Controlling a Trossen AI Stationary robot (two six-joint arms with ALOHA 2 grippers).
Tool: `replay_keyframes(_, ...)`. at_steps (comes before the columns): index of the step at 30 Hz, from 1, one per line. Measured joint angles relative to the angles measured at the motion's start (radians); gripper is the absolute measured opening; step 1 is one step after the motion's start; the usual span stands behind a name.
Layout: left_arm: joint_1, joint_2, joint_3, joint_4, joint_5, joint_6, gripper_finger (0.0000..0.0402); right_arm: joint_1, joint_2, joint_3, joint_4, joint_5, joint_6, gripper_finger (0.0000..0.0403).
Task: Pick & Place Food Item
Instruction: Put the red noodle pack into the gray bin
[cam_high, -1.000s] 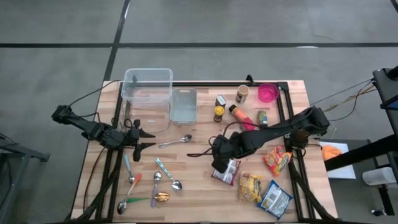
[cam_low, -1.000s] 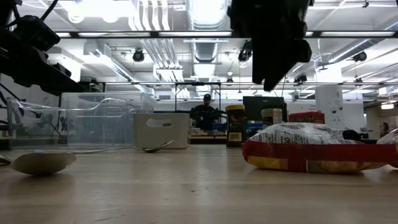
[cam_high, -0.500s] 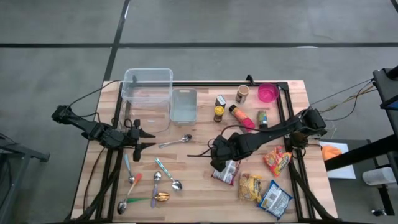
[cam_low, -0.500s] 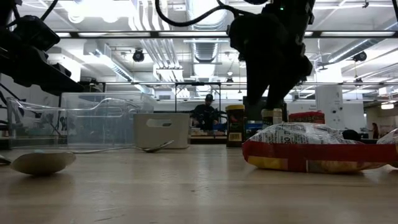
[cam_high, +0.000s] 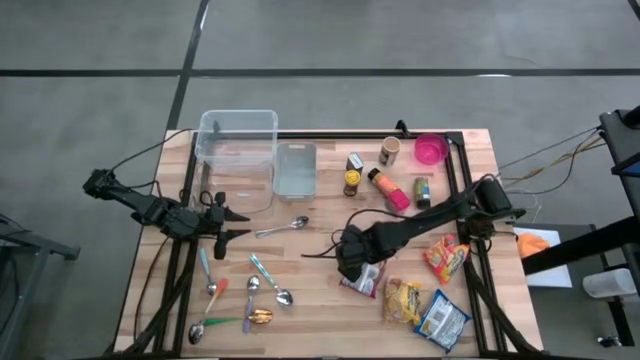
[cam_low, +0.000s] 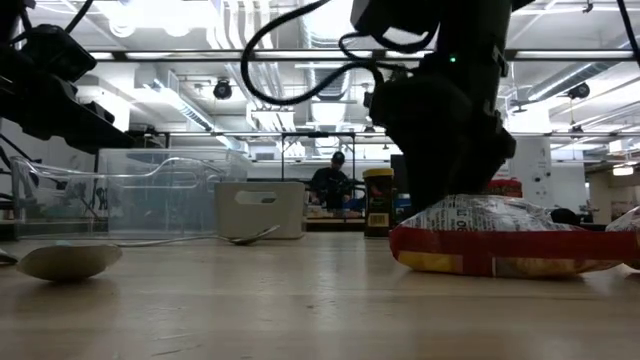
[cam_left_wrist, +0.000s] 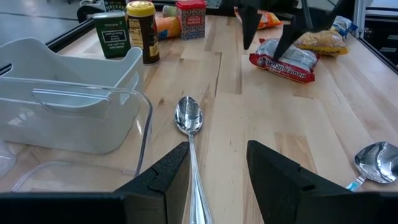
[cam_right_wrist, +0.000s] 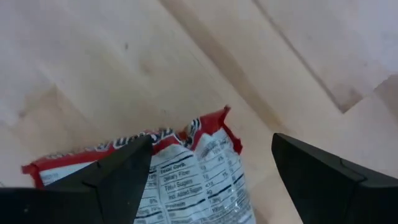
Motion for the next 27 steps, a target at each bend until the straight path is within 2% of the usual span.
replay_keyframes(6,0.000,0.000,0.000,0.000,0.000,0.000,0.0163,-0.001,0.036,0.002,0.006,-0.051,0.008,0.0329)
replay_keyframes(13,0.000,0.000,0.000,0.000,0.000,0.000,0.0163,-0.001,0.034,0.002,0.007,-0.049,0.006,0.0317)
replay_keyframes(27,0.000,0.000,0.000,0.000,0.000,0.000,0.0163,0.000,0.032,-0.018,0.008,-0.049,-0.010,0.0143)
